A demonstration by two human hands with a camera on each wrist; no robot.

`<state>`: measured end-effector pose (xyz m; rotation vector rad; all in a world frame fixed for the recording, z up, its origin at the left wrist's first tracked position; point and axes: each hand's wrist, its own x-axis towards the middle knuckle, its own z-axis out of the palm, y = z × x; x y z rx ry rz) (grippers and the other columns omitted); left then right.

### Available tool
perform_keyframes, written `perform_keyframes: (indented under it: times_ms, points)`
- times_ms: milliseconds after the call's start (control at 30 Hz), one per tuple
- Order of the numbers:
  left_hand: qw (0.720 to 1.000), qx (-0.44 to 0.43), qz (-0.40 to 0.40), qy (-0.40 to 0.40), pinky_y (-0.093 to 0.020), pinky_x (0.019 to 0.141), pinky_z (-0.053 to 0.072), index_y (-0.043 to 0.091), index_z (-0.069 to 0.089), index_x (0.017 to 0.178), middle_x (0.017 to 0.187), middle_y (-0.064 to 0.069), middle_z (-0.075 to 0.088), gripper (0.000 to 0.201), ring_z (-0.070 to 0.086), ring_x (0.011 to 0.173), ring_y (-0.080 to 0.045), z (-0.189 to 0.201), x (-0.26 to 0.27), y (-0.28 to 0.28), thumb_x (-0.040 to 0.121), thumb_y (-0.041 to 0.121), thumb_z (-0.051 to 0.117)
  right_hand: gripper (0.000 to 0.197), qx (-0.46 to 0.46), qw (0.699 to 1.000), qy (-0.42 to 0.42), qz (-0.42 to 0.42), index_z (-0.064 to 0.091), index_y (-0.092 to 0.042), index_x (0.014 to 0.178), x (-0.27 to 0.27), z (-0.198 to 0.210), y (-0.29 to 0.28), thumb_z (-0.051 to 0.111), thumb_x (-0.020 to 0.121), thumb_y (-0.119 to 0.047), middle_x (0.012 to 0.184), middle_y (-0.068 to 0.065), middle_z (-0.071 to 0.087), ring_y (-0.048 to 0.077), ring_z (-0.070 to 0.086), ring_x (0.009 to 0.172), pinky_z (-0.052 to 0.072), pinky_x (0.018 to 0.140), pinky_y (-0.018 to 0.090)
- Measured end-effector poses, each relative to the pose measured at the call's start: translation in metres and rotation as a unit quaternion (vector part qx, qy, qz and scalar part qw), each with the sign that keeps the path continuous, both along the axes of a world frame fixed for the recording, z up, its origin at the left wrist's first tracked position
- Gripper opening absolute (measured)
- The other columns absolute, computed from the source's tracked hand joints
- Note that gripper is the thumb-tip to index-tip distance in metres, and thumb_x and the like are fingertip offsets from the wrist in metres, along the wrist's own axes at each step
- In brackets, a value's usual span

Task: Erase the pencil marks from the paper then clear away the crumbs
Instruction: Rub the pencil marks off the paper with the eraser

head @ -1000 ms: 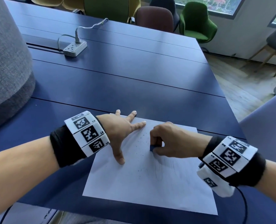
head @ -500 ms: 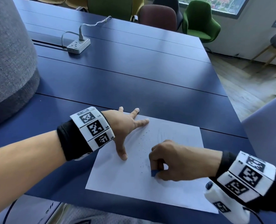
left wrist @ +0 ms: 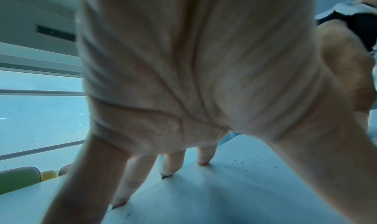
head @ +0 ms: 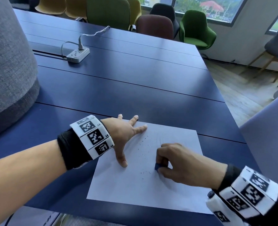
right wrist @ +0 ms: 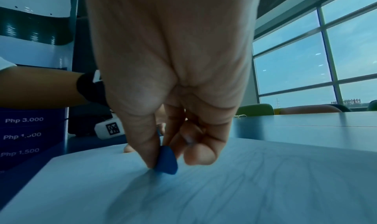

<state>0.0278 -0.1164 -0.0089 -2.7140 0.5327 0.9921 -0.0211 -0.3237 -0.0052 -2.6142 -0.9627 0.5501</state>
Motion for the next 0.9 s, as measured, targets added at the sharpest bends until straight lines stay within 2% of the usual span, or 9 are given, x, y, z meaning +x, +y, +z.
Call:
perform_keyframes:
  times_ms: [100,167,267,433,600,700,767,833,900]
  points:
    - [1.0,-0.002,-0.002,-0.001,-0.058,0.116,0.023,0.045,-0.021,0.149,0.16,0.003,-0.028,0.142,-0.007,0.147,-0.047,-0.002,0.001,0.001,0.057,0.059,0.086,0.006,-0.021,0.998,-0.042,-0.041,0.054,-0.025,0.095,-0.028,-0.002,-0.016,0.049,0.093,-0.027,0.107,-0.015,0.047,0.007,0.048,0.088,0.043,0.075,0.018]
    - [1.0,-0.002,0.0,-0.001,-0.059,0.115,0.023,0.046,-0.021,0.149,0.16,0.004,-0.028,0.142,-0.007,0.147,-0.047,-0.003,0.001,0.001,0.057,0.06,0.086,0.007,-0.04,0.995,-0.05,-0.071,0.05,-0.03,0.102,-0.048,-0.006,-0.027,0.045,0.097,-0.033,0.133,-0.022,0.034,-0.003,0.04,0.109,0.037,0.083,0.009]
    - [1.0,0.007,-0.003,-0.002,-0.06,0.112,0.028,0.047,-0.023,0.148,0.159,0.006,-0.029,0.141,-0.007,0.147,-0.045,-0.003,0.002,0.001,0.057,0.064,0.084,0.005,-0.045,0.994,-0.03,-0.1,0.042,-0.035,0.102,-0.065,-0.013,-0.033,0.042,0.098,-0.038,0.155,-0.025,0.004,-0.009,0.007,0.141,0.025,0.1,0.006]
    - [1.0,0.022,-0.012,-0.006,-0.054,0.115,0.027,0.04,-0.022,0.15,0.159,0.01,-0.029,0.141,-0.007,0.15,-0.035,0.004,0.002,0.005,0.057,0.072,0.079,0.006,-0.026,0.993,-0.005,-0.113,0.04,-0.038,0.095,-0.069,-0.013,-0.035,0.046,0.097,-0.039,0.145,-0.035,0.002,-0.021,-0.007,0.132,0.011,0.103,0.002]
    - [1.0,-0.01,0.005,-0.023,-0.046,0.119,0.022,0.025,-0.021,0.153,0.158,0.005,-0.031,0.131,-0.007,0.151,-0.024,0.007,-0.006,0.021,0.071,0.072,0.069,0.007,-0.022,0.991,0.011,-0.129,0.049,-0.035,0.097,-0.068,-0.018,-0.042,0.052,0.094,-0.04,0.128,-0.049,-0.002,-0.036,-0.004,0.112,0.012,0.084,-0.012]
    - [0.996,-0.051,-0.03,-0.059,-0.039,0.117,0.023,0.022,-0.02,0.154,0.157,0.0,-0.034,0.115,-0.015,0.15,-0.021,0.008,-0.03,0.019,0.082,0.073,0.054,0.008,-0.009,0.99,0.02,-0.139,0.049,-0.036,0.097,-0.068,-0.019,-0.045,0.054,0.092,-0.042,0.13,-0.049,0.001,-0.028,0.006,0.123,0.017,0.09,-0.005]
    - [0.992,-0.073,-0.081,-0.071,-0.038,0.121,0.011,0.021,-0.021,0.153,0.156,-0.004,-0.035,0.105,-0.021,0.148,-0.022,0.004,-0.054,0.006,0.087,0.074,0.041,0.008,-0.004,0.99,0.02,-0.141,0.049,-0.039,0.095,-0.068,-0.018,-0.044,0.055,0.091,-0.043,0.133,-0.048,0.003,-0.022,0.009,0.13,0.017,0.09,-0.006]
    - [0.982,-0.112,-0.136,-0.076,-0.041,0.122,-0.003,0.02,-0.022,0.153,0.155,-0.006,-0.035,0.098,-0.027,0.146,-0.023,-0.009,-0.081,-0.009,0.089,0.075,0.029,0.012,-0.005,0.989,0.028,-0.146,0.047,-0.044,0.102,-0.066,-0.018,-0.043,0.054,0.091,-0.044,0.126,-0.052,0.009,-0.027,0.008,0.126,0.014,0.085,-0.011]
    - [0.967,-0.141,-0.186,-0.106,-0.047,0.122,0.007,0.016,-0.003,0.157,0.163,-0.01,-0.013,0.088,-0.008,0.15,-0.026,-0.027,-0.104,-0.02,0.093,0.073,0.014,0.034,0.002,0.989,0.034,-0.146,0.04,-0.048,0.122,-0.065,-0.021,-0.046,0.054,0.091,-0.044,0.126,-0.048,0.024,-0.03,0.003,0.125,0.012,0.089,-0.01]
